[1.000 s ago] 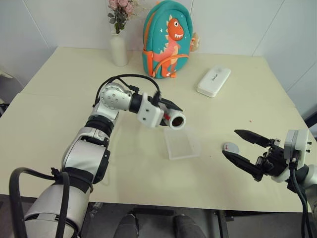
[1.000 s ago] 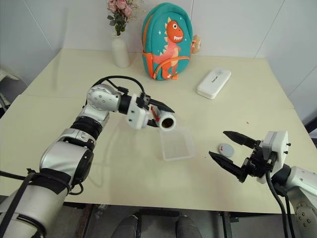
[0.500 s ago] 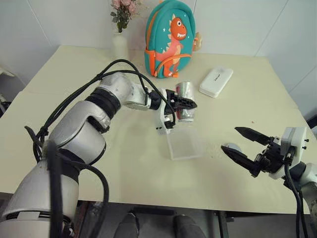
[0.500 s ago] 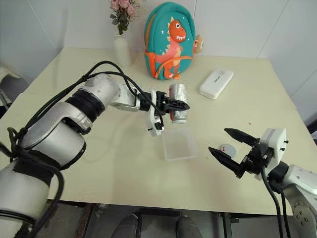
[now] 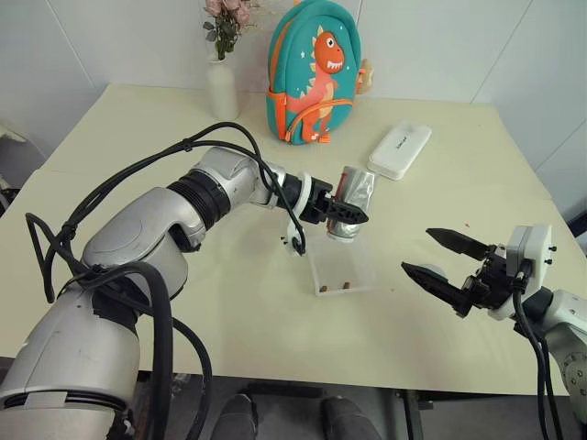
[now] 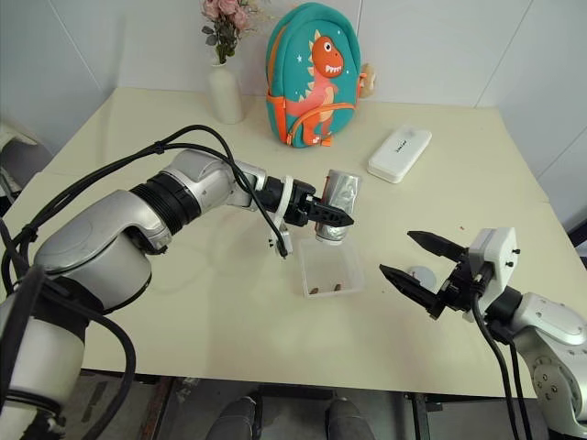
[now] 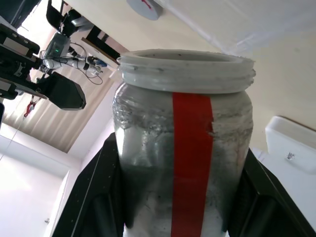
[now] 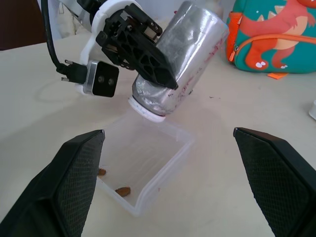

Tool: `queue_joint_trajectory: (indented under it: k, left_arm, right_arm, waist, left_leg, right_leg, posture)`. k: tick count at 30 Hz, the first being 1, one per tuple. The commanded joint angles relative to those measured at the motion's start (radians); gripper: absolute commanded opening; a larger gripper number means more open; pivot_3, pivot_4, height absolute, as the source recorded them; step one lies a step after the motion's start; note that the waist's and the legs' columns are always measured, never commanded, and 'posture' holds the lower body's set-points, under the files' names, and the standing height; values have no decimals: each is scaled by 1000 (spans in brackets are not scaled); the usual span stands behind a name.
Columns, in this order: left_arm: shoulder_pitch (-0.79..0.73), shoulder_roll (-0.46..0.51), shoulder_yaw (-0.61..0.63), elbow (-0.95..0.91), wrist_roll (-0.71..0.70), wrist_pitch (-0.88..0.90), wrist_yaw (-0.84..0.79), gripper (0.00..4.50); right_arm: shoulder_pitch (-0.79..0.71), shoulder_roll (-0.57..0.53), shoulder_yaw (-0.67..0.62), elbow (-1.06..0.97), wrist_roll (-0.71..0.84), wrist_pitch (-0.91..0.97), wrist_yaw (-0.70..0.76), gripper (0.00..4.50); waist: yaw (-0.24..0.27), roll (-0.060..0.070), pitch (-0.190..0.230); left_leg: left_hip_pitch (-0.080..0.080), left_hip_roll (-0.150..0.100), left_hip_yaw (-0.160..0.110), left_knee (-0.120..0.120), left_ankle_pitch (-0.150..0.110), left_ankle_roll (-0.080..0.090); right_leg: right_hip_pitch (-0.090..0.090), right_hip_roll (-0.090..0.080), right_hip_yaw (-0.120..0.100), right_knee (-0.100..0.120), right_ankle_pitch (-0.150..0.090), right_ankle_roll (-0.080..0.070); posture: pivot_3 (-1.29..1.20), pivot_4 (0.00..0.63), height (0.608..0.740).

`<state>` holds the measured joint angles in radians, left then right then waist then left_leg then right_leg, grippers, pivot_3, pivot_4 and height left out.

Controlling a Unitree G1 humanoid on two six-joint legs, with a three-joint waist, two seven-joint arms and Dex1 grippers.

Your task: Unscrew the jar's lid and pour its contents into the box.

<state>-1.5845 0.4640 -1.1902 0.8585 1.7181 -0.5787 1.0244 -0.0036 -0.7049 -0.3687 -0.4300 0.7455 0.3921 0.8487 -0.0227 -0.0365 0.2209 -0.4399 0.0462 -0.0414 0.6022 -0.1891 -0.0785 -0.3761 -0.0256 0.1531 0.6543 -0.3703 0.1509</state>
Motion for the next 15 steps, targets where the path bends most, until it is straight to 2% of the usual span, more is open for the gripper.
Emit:
queue_joint_trajectory:
  k: [1,3,4,8,11,13,15]
  left_arm:
    - [-14,-6,90,45,-151,-106,-43,1998]
    - [-12,-30,168,143,-309,-268,-111,1998]
    - [5,-49,262,237,-457,-349,-243,1998]
    - [65,-65,457,383,-775,-532,-593,1998]
    - [157,-103,680,429,-1111,-521,-958,1998]
    - [203,-119,769,405,-1254,-486,-1147,1998]
    - [266,-145,900,357,-1463,-364,-1377,1998]
  right_arm:
    - [-22,-12,-2,-1,-2,-13,19,4403]
    - [-31,-16,6,7,-8,-17,31,4403]
    - [-40,-17,7,14,-10,-16,33,4403]
    - [-61,-28,1,44,-17,-18,63,4403]
    - [-84,-45,-6,73,-13,-15,93,4403]
    - [-94,-52,-6,85,-11,-16,110,4403]
    - [-111,-62,-12,107,7,-24,160,4403]
  waist:
    - [0,0,0]
    - [1,0,0]
    - [1,0,0]
    - [-3,1,0]
    - [-3,1,-1]
    - [-2,1,-1]
    - [-2,2,-1]
  left_leg:
    - [0,0,0,0,0,0]
    - [0,0,0,0,0,0]
    - [0,0,0,0,0,0]
    - [2,0,1,1,0,0]
    - [2,0,2,1,0,0]
    - [2,0,2,3,1,0]
    - [2,0,2,4,1,0]
  right_leg:
    - [0,0,0,0,0,0]
    - [0,0,0,1,0,0]
    - [0,0,0,1,0,0]
    - [0,0,0,2,0,0]
    - [0,0,1,3,0,0]
    - [0,0,1,5,0,0]
    - [0,0,0,6,0,0]
  posture:
    - [0,150,740]
    - [0,150,740]
    - [0,150,740]
    - [0,150,740]
    - [0,150,740]
    - [0,150,740]
    - [0,150,740]
